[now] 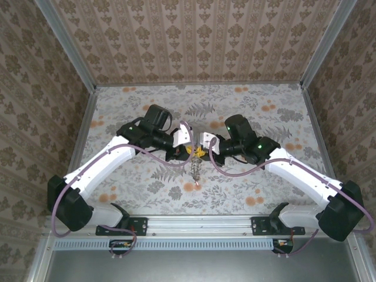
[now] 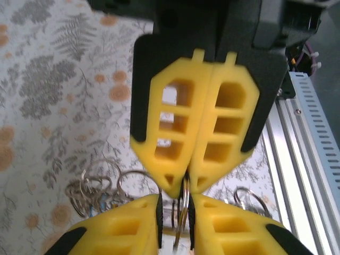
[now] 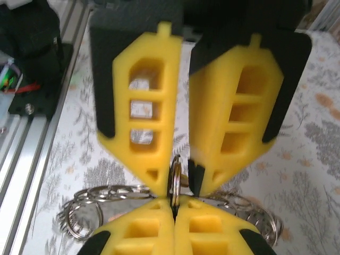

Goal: Put the keys on the keyring

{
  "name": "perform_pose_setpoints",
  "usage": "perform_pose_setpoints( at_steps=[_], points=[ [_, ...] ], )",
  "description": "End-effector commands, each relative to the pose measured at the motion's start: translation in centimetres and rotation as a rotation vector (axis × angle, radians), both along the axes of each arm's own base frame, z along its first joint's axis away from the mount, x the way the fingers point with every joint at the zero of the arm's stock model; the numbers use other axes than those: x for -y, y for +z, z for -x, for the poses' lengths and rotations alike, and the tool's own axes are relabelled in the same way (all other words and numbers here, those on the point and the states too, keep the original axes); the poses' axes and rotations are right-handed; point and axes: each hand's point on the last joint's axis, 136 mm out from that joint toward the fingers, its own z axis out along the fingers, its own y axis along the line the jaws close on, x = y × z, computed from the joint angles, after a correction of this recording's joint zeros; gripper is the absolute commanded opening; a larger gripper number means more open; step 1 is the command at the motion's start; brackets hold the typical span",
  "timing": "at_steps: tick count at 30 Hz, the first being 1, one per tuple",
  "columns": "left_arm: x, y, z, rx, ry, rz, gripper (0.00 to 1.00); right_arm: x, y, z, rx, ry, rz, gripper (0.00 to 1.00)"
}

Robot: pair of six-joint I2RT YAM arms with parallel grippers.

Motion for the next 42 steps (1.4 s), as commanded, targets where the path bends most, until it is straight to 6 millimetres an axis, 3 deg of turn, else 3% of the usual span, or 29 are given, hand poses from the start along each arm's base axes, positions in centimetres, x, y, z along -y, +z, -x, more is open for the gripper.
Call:
perform_pose_setpoints(
  at_steps=[1, 14, 19, 23, 24, 25, 31, 38, 42],
  points=[
    [0.3, 1.8, 0.2, 0.013, -0.020, 0.099, 0.23, -0.7, 3.4, -0.3, 0.003, -0.002, -0.191, 0.00],
    [-0.1, 1.3, 0.2, -0.005, -0.017, 0.118, 0.20, 0.7, 5.6, 0.3, 0.082, -0.021, -0.408, 0.00],
    [-0.2, 1.5, 0.4, -0.017, -0.026, 0.137, 0.01, 0.9, 5.7, 1.0, 0.103, 0.006, -0.438, 0.00],
    [-0.1, 2.1, 0.6, -0.016, -0.041, 0.166, 0.00, 0.9, 5.2, 1.0, 0.107, 0.009, -0.430, 0.00],
    [-0.1, 2.3, 0.6, -0.015, -0.038, 0.170, 0.00, 1.0, 4.8, 0.9, 0.106, -0.002, -0.411, 0.04],
    [-0.2, 2.4, 0.5, -0.017, -0.032, 0.168, 0.00, 1.1, 4.3, 0.9, 0.106, -0.005, -0.379, 0.14],
    [-0.9, 1.8, 0.0, -0.020, 0.023, 0.065, 0.00, 2.4, 1.1, 1.0, 0.113, 0.000, -0.112, 0.36],
    [-0.9, 0.1, 0.4, -0.010, 0.014, -0.089, 0.00, 2.2, 0.5, 1.1, 0.131, 0.024, 0.028, 0.42],
    [-0.3, -0.1, 0.8, -0.009, -0.017, -0.087, 0.00, 1.1, 0.7, 0.8, 0.111, 0.022, -0.006, 0.42]
  ],
)
